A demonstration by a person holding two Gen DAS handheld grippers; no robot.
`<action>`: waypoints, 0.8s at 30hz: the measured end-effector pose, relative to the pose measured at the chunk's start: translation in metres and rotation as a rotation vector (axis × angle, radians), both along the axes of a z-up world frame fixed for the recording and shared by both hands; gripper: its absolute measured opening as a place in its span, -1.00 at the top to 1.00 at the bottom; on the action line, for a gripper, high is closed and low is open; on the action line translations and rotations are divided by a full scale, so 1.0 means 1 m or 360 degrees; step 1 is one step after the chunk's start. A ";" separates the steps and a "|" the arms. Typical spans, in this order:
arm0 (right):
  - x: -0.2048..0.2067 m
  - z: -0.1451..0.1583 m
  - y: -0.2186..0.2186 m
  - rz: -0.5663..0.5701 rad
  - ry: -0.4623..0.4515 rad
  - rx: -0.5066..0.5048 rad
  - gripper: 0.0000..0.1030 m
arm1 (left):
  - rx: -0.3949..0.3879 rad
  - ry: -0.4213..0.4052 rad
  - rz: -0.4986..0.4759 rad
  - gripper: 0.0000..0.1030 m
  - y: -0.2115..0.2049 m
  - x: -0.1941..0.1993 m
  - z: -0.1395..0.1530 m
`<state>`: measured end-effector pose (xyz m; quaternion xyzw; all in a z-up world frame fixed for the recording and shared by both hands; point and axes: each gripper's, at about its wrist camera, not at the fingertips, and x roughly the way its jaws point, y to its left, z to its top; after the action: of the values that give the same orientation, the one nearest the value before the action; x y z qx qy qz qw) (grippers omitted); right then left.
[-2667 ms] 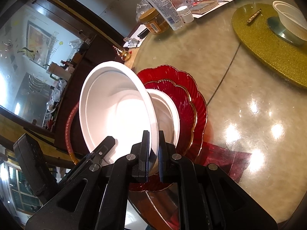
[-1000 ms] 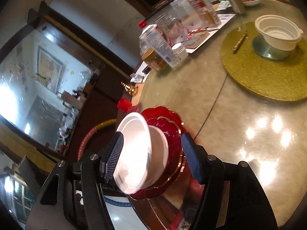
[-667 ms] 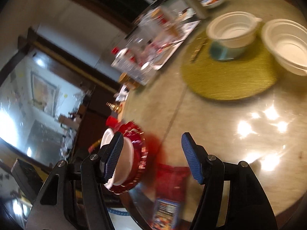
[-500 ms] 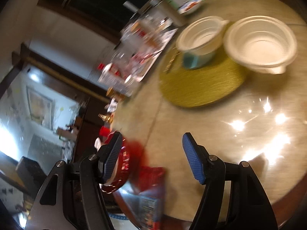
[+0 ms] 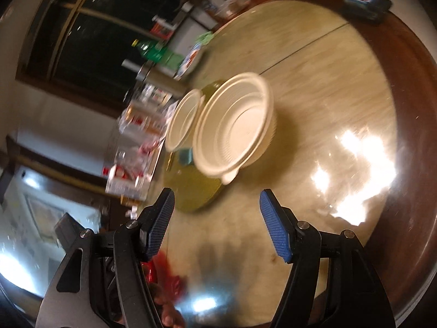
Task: Organize plates and bowls
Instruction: 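Move both grippers to the beige ribbed bowl beside the gold mat, then grasp the rim of the beige ribbed bowl with both grippers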
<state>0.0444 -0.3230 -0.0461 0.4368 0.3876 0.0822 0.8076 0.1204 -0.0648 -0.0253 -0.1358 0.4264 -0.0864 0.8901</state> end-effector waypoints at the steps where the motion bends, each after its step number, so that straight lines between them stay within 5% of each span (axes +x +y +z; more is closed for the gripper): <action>1: 0.002 0.000 -0.005 -0.0024 0.0005 0.0002 -0.28 | -0.0026 0.0012 0.0011 -0.61 -0.003 0.007 -0.002; 15: 0.053 -0.017 -0.029 -0.0193 0.0135 -0.0067 -0.26 | 0.0022 0.0070 -0.0003 -0.61 -0.031 0.044 -0.021; 24: 0.078 -0.029 -0.016 -0.0187 0.0200 -0.0173 0.25 | 0.0067 0.0067 -0.0050 -0.54 -0.037 0.053 -0.034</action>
<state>0.1222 -0.3391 -0.0747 0.4186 0.4150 -0.0139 0.8077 0.1736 -0.1014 -0.0590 -0.1123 0.4489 -0.0885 0.8821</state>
